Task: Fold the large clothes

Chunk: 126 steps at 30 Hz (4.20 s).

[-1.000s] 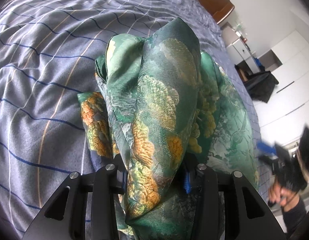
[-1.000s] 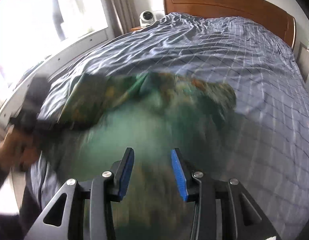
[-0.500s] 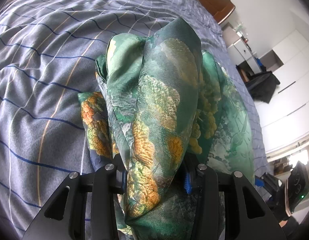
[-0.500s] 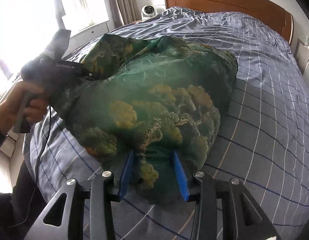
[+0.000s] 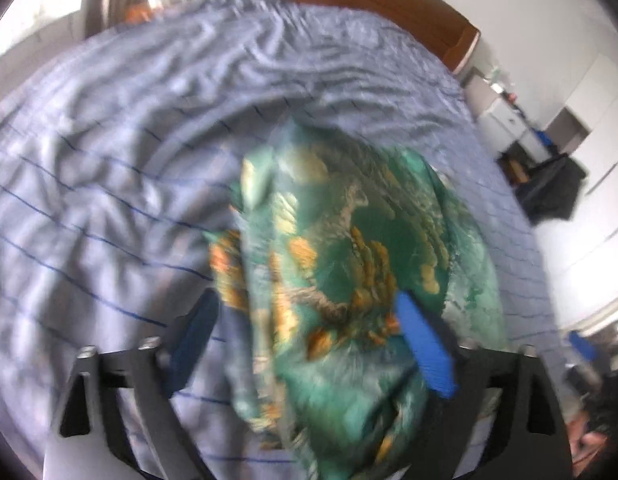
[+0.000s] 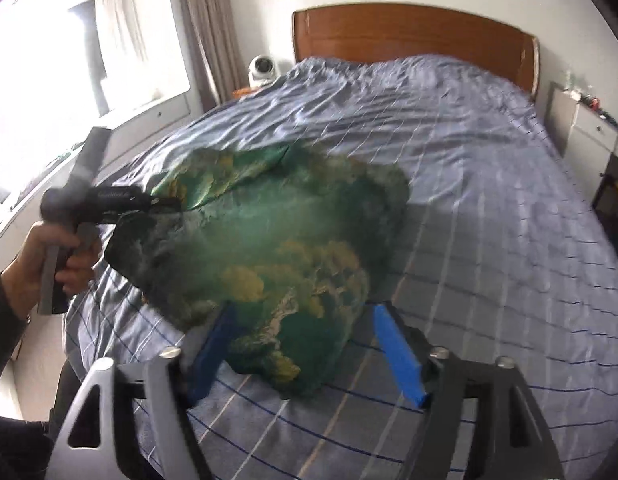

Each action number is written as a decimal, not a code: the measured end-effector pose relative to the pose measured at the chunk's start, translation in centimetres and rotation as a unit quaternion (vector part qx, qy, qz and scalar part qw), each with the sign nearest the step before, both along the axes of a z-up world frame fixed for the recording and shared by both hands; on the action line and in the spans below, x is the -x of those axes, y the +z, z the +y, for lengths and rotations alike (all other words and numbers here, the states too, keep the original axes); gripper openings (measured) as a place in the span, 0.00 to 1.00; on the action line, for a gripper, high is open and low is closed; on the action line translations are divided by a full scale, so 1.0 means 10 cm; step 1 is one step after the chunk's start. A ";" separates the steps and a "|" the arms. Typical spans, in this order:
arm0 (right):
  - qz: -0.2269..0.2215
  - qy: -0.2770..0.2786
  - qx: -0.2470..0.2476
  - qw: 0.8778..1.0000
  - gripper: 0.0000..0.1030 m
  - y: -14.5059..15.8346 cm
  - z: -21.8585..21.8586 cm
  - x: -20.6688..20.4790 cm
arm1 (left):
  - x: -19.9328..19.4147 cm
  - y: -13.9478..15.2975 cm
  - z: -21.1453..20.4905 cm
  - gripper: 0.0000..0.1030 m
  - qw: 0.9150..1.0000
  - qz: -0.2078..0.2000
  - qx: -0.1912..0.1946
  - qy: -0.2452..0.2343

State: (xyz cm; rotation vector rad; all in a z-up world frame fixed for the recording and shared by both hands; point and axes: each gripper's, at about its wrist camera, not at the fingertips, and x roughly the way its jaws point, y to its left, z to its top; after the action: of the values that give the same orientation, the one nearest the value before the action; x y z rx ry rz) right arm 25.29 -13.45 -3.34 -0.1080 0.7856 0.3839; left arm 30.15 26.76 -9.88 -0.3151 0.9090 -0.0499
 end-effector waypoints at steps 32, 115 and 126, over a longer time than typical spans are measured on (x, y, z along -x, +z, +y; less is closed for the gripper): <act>-0.037 -0.024 -0.035 0.998 0.82 -0.01 -0.55 0.31 | 0.24 0.56 0.20 0.98 0.992 -0.003 0.107 -0.067; -0.139 -0.112 0.089 0.980 0.90 0.08 -0.91 -0.44 | 0.48 0.40 -1.79 1.00 0.949 -0.176 -0.250 0.082; -0.078 -0.138 0.086 0.984 0.91 0.16 -0.74 0.19 | 0.95 0.42 -2.06 1.00 0.966 -0.151 -0.199 0.066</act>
State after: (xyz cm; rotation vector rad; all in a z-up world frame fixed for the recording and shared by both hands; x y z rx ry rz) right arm 23.36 -20.82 -1.72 -0.1865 0.6674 0.0432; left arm 20.63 6.16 -5.66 0.0095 0.5751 0.2013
